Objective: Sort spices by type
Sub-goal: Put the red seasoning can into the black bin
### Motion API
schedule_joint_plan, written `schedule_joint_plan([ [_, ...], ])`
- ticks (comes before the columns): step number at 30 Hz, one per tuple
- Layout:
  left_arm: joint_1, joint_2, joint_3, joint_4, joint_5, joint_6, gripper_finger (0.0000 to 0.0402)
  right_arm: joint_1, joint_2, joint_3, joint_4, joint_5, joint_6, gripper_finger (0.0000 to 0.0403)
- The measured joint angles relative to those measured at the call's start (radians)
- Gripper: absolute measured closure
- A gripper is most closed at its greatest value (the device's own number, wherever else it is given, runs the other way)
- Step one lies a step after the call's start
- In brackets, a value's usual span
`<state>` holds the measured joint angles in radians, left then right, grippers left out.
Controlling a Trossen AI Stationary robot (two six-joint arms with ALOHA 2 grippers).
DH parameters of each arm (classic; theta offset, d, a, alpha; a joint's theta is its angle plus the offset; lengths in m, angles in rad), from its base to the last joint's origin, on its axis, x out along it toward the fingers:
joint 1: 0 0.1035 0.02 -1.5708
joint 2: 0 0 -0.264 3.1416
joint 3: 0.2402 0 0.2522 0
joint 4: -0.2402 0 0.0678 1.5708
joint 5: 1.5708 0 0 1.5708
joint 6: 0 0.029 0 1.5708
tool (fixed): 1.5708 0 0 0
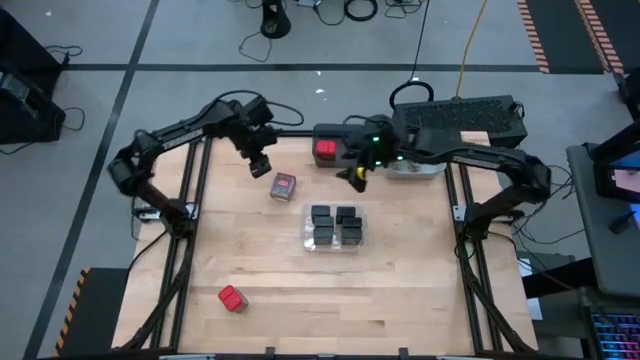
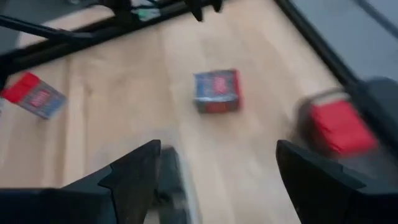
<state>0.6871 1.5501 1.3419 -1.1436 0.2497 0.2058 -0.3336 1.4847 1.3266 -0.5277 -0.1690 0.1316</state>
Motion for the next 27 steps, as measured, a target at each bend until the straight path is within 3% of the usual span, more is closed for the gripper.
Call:
schedule_joint_plan([
  [6,-0.029,-0.201,-0.291,0.332,0.087,-0.178,0.0240,0.009,0.121,0.000,0.203,-0.048,0.022,0.0101],
  [12,-0.109,-0.234,-0.490,0.538,0.048,-0.278,0.0240,0.000,0.148,0.000,0.252,-0.047,0.078,0.0101],
  [18,-0.171,-0.234,-0.548,0.681,-0.109,-0.339,0.0250,0.001,0.148,0.000,0.254,-0.047,0.110,0.0101],
  [27,-0.255,-0.124,-0.552,0.704,-0.188,-0.357,0.0338,0.004,0.148,0.000,0.247,-0.043,0.127,0.0101],
])
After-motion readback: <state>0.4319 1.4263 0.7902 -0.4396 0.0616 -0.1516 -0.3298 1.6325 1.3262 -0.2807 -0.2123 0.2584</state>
